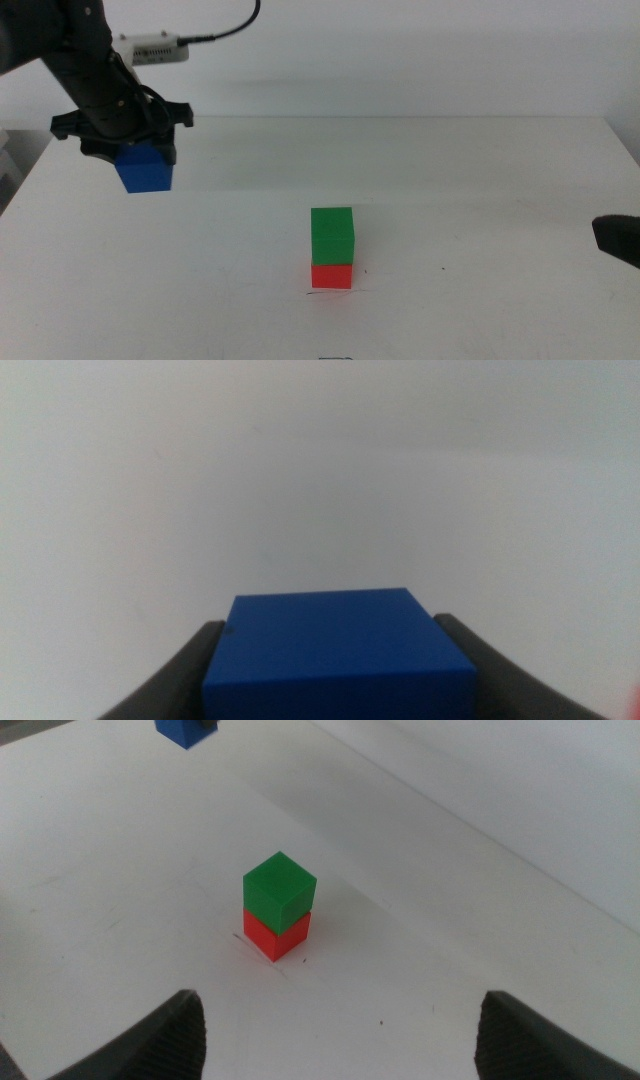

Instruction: Stack red cubes first, then green, then blue cubes in a specific spot.

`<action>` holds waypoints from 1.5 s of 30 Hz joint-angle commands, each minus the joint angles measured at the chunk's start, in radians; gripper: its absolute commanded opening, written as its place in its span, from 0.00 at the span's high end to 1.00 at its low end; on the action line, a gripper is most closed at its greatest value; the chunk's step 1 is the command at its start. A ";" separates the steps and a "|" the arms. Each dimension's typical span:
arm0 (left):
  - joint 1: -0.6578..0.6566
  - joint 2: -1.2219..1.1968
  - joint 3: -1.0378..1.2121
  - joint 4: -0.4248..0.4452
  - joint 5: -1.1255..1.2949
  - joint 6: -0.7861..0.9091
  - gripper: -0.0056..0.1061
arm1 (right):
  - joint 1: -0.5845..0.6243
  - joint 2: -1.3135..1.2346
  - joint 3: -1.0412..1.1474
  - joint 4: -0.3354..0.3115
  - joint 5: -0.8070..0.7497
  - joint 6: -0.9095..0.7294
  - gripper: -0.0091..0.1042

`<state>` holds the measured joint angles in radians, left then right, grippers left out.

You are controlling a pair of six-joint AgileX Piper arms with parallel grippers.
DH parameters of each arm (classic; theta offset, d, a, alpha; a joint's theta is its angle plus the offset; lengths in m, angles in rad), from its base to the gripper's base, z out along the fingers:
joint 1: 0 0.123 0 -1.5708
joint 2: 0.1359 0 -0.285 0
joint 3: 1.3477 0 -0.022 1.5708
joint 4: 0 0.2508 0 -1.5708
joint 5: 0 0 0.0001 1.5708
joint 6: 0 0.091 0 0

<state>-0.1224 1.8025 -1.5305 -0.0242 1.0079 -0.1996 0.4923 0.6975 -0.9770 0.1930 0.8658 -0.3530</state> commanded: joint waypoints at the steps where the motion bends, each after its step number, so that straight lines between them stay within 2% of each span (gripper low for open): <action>1: -0.058 -0.163 0.081 0.041 -0.105 -0.140 0.96 | -0.009 0.001 -0.023 -0.003 -0.041 -0.012 0.25; 6: -0.160 -0.268 0.139 0.130 -0.031 -0.271 0.96 | -0.009 0.001 -0.023 -0.003 -0.014 -0.012 0.25; 12: -0.288 -0.277 0.137 0.147 0.023 -0.293 0.96 | -0.009 0.001 -0.023 -0.003 -0.015 -0.012 0.25; 19: -0.416 -0.277 0.137 0.201 -0.015 -0.451 0.96 | -0.009 0.001 -0.023 -0.003 -0.015 -0.012 0.25; 25: -0.472 -0.266 0.116 0.201 -0.029 -0.504 0.96 | -0.009 0.001 -0.023 -0.003 -0.017 -0.012 0.25; 37: -0.547 -0.108 -0.083 0.210 0.123 -0.550 0.96 | -0.009 0.001 -0.023 -0.003 -0.018 -0.012 0.25; 45: -0.557 -0.035 -0.101 0.164 0.081 -0.556 0.96 | -0.009 0.001 -0.023 -0.002 -0.019 -0.011 0.25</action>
<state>-0.6729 1.8093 -1.5935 0.1425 1.1319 -0.7391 0.4923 0.6975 -0.9770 0.1894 0.9101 -0.3530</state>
